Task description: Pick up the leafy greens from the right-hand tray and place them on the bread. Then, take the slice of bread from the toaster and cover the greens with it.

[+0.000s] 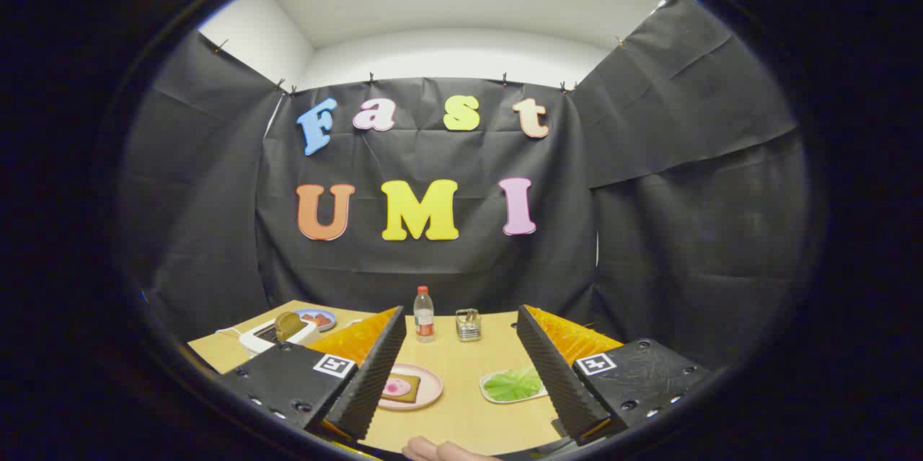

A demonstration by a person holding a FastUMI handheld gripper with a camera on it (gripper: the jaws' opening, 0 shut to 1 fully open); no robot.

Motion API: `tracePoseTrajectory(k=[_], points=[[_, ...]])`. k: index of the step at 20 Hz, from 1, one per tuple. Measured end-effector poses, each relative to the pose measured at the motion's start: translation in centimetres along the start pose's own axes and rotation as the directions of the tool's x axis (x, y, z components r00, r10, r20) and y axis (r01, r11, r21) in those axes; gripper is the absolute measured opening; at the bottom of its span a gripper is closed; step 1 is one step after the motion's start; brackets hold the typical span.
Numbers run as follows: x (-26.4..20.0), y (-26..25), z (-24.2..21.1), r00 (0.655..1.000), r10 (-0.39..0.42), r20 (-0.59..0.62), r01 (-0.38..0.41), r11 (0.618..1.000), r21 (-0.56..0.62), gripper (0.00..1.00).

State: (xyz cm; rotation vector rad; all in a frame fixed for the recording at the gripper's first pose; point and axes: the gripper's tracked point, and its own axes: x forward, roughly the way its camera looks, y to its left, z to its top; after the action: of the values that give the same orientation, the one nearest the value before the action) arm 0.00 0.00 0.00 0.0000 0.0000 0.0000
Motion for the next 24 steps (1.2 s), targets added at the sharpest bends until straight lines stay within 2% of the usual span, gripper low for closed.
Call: tracePoseTrajectory(k=[7, 12, 18, 24], points=[[0.4, -0.6, -0.4, 1.0, -0.027, -0.015, 0.027, 1.0, -0.002, 0.95], [0.5, 0.7, -1.5, 0.999, 0.001, -0.039, -0.001, 1.0, -0.004, 0.95], [1.7, 0.8, -2.5, 0.998, -0.013, -0.064, 0.012, 1.0, -0.024, 0.95], [3.9, -0.7, -3.9, 0.995, -0.004, -0.099, 0.002, 1.0, -0.015, 0.95]])
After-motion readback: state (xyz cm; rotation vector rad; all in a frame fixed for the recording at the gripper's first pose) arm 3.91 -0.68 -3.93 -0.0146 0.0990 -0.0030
